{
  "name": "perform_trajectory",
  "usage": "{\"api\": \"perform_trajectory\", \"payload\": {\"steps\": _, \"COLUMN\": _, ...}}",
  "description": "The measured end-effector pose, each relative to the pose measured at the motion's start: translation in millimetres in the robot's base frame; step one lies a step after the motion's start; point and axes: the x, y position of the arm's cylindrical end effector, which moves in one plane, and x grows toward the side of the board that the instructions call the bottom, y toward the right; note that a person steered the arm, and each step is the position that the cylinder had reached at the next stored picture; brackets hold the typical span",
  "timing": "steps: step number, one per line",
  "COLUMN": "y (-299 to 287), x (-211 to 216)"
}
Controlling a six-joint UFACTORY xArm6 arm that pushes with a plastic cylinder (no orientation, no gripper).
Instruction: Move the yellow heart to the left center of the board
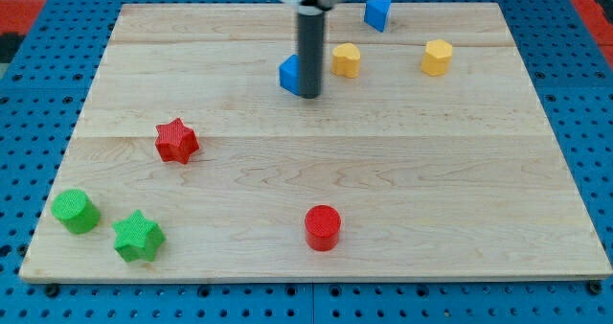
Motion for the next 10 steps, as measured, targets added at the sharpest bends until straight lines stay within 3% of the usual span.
{"api": "perform_trajectory", "payload": {"steps": 6, "y": -5.9, "x": -2.7}}
{"api": "perform_trajectory", "payload": {"steps": 8, "y": 11.2, "x": -2.7}}
{"api": "perform_trajectory", "payload": {"steps": 9, "y": 65.7, "x": -3.4}}
{"api": "perform_trajectory", "payload": {"steps": 10, "y": 72.7, "x": -25.7}}
